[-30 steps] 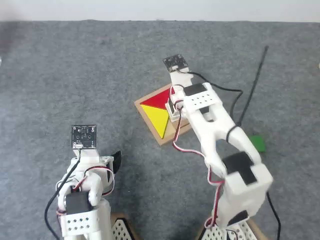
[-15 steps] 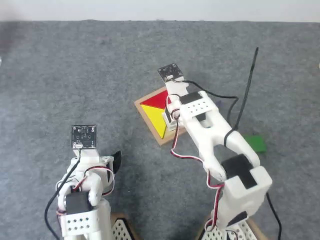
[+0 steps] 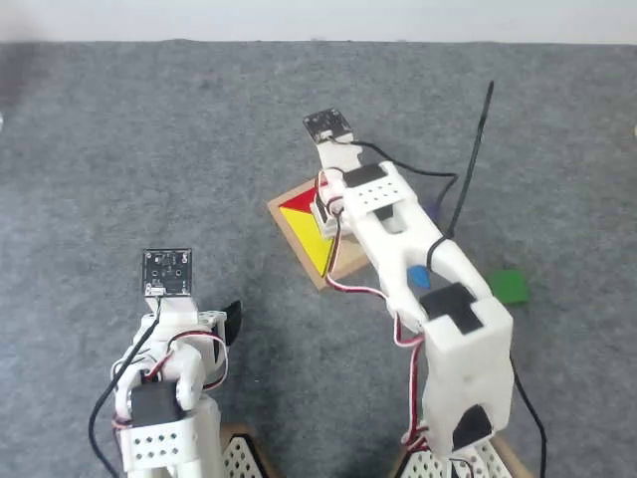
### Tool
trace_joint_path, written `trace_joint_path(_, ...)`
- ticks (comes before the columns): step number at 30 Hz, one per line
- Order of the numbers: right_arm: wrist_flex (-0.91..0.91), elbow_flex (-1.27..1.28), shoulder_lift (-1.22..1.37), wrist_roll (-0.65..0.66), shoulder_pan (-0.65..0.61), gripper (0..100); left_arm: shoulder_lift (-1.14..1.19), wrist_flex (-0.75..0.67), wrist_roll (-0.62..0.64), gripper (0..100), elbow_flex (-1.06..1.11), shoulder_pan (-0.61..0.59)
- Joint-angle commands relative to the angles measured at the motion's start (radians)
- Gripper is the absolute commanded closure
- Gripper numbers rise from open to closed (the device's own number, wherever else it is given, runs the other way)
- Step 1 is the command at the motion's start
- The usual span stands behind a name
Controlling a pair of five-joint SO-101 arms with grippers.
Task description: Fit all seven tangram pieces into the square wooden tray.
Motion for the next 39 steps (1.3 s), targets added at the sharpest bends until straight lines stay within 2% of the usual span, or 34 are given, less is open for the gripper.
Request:
trace_joint_path(1, 0.027, -0.117, 0.036, -0.012, 0.048, 81.2, -0.021, 0.005, 0.008, 73, -0.022, 0.0)
trace_joint_path(10, 0.064, -0.169, -0.045, -0.017, 0.058, 81.0, -0.021, 0.005, 0.008, 73, -0.022, 0.0)
trace_joint_path(19, 0.248, -0.106, -0.211, 0.009, 0.062, 80.8, -0.021, 0.005, 0.008, 73, -0.022, 0.002)
trace_joint_path(25, 0.096, 0.1, -0.197, 0.048, 0.059, 80.9, -0.021, 0.005, 0.008, 73, -0.022, 0.002)
trace_joint_path(39, 0.084, 0.021, -0.077, 0.068, 0.081, 81.1, -0.021, 0.005, 0.008, 73, -0.022, 0.0)
